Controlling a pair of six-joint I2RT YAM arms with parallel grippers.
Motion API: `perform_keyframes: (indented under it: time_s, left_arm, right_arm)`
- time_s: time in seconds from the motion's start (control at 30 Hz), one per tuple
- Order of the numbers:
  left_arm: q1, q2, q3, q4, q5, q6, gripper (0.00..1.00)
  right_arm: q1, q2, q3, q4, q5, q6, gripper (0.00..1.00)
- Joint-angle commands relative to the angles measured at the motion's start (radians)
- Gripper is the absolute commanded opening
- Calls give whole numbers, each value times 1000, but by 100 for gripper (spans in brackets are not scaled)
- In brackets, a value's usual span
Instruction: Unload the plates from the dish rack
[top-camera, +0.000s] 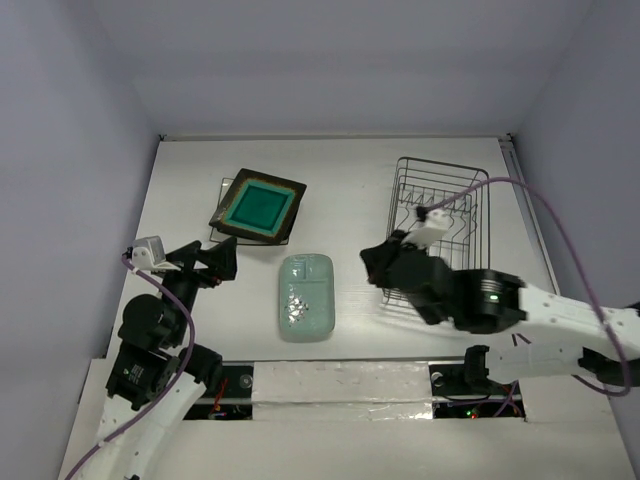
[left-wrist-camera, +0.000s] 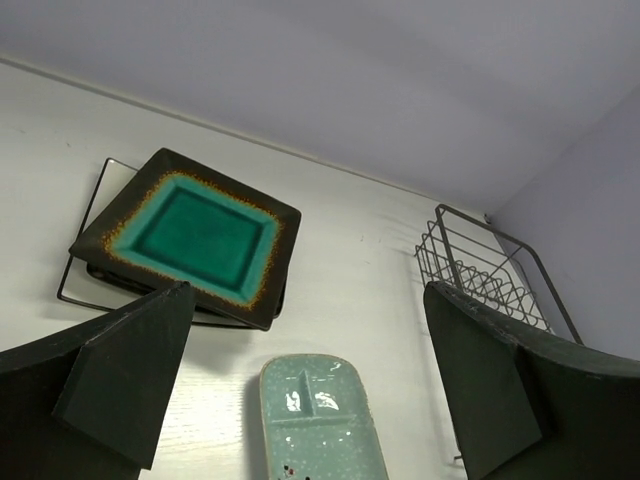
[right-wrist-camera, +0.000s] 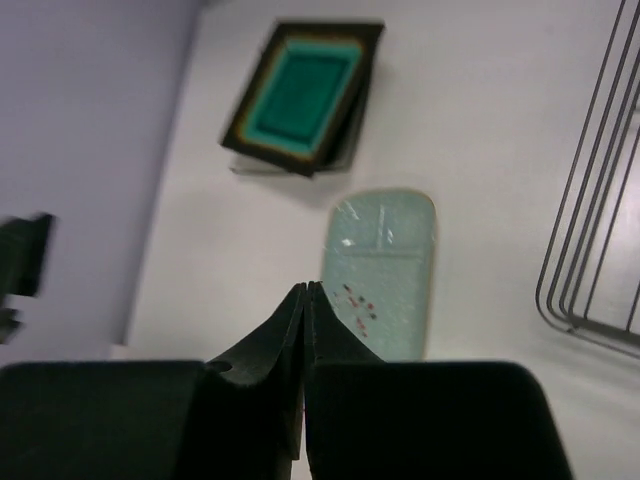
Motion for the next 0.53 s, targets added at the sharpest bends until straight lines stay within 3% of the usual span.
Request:
perform_keyframes:
  time_s: [0.0,0.1,0.13,0.2,0.23,0.33,0.43,0.5]
  left_arm:
    - [-2,16,68,36,4,22,99]
    - [-2,35,124,28,4,32,99]
    - [-2,36,158,23,4,43,99]
    - [-2,38,193,14,4,57,99]
    - [-2,42,212,2,4,60,99]
    - [-2,50,249,0,4,83,99]
    - [-2,59,220,12,4,83,99]
    - [-2,64,203,16,4,72,99]
  right_arm:
    - [0,-171,-59,172,135,-146,3]
    - [0,-313,-148,324,134,-231,17]
    - [0,-367,-177,367,138,-257,29]
    - [0,-405,-196,383,146,-262,39]
    - [0,-419,-203,383,150,-262,50]
    - [0,-439,-213,336,196,-214,68]
    - [0,-424,-205,230,241,-130,84]
    - [0,-412,-196,211,246,-114,86]
